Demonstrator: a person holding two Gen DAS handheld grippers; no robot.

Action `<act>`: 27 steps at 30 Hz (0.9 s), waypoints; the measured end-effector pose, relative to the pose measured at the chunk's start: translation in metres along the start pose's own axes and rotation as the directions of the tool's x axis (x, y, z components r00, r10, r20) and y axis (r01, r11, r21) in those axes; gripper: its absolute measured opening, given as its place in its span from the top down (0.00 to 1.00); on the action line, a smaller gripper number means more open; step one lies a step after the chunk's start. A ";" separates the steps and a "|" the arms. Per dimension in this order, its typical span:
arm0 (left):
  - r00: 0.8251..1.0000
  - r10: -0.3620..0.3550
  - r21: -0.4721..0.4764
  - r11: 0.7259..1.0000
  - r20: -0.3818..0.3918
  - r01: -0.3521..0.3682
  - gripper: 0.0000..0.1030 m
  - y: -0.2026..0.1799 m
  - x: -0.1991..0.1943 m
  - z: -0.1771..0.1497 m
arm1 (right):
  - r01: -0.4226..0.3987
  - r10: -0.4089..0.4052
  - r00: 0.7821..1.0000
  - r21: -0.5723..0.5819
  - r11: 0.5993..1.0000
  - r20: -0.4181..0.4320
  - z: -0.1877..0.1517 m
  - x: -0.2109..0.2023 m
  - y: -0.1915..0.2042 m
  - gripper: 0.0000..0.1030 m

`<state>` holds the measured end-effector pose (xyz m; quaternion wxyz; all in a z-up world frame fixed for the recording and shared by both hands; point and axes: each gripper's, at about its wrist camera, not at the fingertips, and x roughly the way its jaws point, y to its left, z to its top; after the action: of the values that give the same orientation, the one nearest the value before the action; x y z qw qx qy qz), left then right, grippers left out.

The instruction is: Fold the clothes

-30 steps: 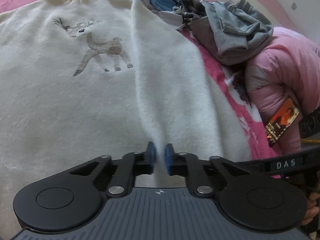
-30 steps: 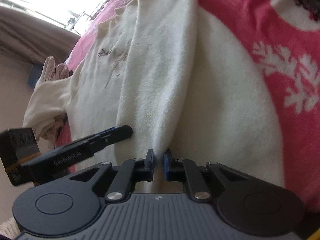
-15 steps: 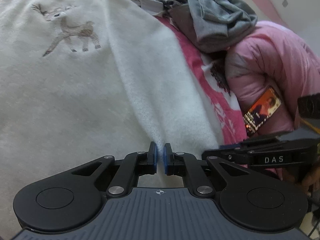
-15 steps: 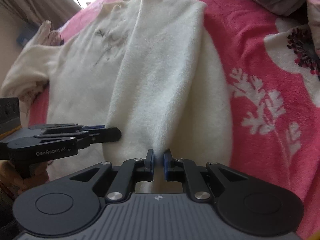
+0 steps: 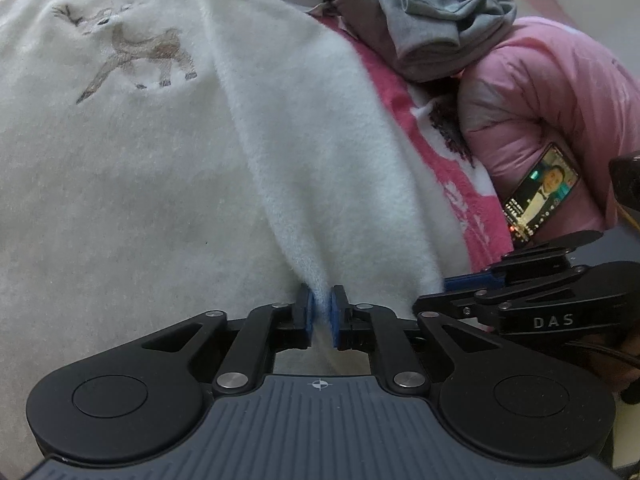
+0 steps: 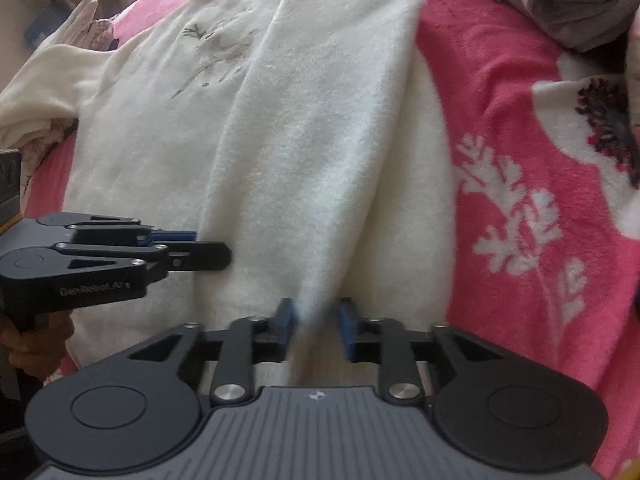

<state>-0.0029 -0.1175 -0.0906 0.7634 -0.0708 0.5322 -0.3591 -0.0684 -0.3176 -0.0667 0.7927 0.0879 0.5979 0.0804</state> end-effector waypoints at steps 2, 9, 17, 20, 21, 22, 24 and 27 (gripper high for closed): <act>1.000 -0.007 -0.001 1.000 -0.004 0.007 0.81 0.002 -0.005 0.000 | 0.004 -0.004 1.000 0.005 1.000 0.020 -0.001 -0.010 -0.004 0.64; 0.999 0.021 -0.033 0.999 0.044 -0.019 0.67 0.019 -0.028 0.016 | -0.005 -0.003 0.982 0.041 0.999 0.191 0.022 -0.051 -0.018 0.64; 0.980 0.123 -0.063 0.991 0.159 -0.115 0.66 0.044 -0.034 0.075 | -0.139 0.130 0.947 0.011 0.990 0.295 0.069 -0.016 0.003 0.64; 0.965 0.159 -0.062 0.987 0.210 -0.149 0.64 0.055 -0.035 0.103 | -0.178 0.163 0.943 0.025 0.984 0.291 0.076 0.012 0.005 0.64; 0.961 0.162 -0.062 0.986 0.226 -0.152 0.62 0.058 -0.033 0.114 | -0.169 0.155 0.951 0.033 0.985 0.266 0.077 0.022 0.006 0.64; 0.956 0.164 -0.062 0.986 0.243 -0.153 0.59 0.062 -0.031 0.124 | -0.154 0.140 0.961 0.044 0.987 0.238 0.076 0.034 0.005 0.65; 0.949 0.165 -0.068 0.986 0.268 -0.153 0.55 0.069 -0.024 0.148 | -0.154 0.138 0.959 0.047 0.987 0.247 0.070 0.041 0.005 0.65; 0.946 0.158 -0.080 0.987 0.282 -0.141 0.54 0.083 -0.004 0.185 | -0.178 0.160 0.952 0.045 0.983 0.261 0.067 0.037 0.000 0.66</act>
<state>0.1951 -0.1052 -0.0498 0.8551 -0.1042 0.4300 -0.2703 0.0061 -0.3120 -0.0836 0.8502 0.1753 0.4829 0.1156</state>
